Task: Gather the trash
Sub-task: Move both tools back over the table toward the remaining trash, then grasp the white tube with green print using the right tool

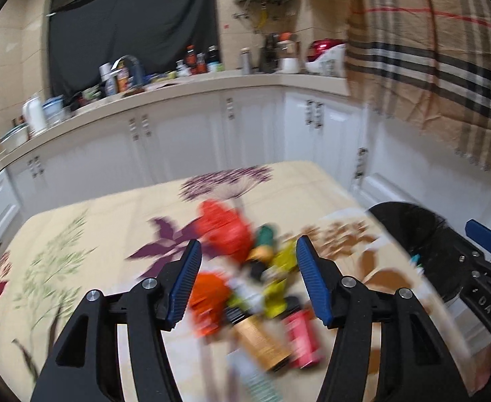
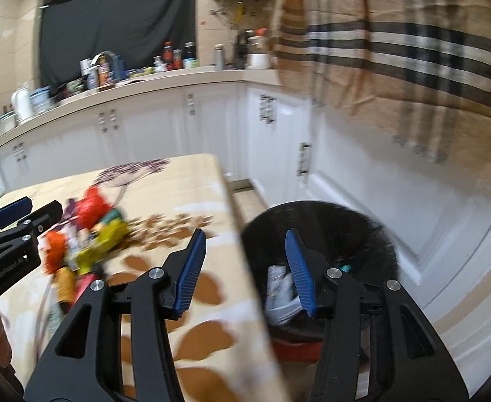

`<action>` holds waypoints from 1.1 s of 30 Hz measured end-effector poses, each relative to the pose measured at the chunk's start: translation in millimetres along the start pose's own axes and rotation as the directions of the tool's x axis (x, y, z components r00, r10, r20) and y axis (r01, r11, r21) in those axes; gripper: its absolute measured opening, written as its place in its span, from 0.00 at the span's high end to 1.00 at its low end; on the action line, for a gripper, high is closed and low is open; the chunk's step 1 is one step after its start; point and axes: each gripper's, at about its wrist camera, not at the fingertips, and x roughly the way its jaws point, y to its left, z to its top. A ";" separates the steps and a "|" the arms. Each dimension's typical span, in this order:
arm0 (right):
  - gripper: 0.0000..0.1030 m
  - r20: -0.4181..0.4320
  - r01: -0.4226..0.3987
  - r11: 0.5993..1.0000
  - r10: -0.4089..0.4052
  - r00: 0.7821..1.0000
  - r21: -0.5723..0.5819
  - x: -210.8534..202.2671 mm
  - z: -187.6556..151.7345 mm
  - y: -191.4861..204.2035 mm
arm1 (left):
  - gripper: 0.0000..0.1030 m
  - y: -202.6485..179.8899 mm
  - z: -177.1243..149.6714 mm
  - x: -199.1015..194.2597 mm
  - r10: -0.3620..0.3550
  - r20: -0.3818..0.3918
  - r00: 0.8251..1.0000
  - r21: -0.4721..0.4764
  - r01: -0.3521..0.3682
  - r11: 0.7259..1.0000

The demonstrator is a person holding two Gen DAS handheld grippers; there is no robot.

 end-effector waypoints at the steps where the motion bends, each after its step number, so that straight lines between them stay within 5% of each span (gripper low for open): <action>1: 0.53 -0.002 -0.012 1.000 0.012 1.000 -0.008 -1.7 -2.2 6.5 | 0.44 7.3 -3.7 -2.1 0.014 -0.007 1.000 -0.009 -0.014 1.000; 16: 0.53 -0.108 -0.216 0.965 0.202 0.973 -0.145 -25.1 -46.5 111.8 | 0.44 121.8 -70.2 -33.5 0.214 -0.116 0.970 -0.129 -0.229 0.965; 33: 0.56 -0.242 -0.280 0.929 0.222 0.945 -0.240 -21.4 -74.0 161.8 | 0.44 188.9 -104.5 -55.9 0.284 -0.171 0.943 -0.225 -0.318 0.921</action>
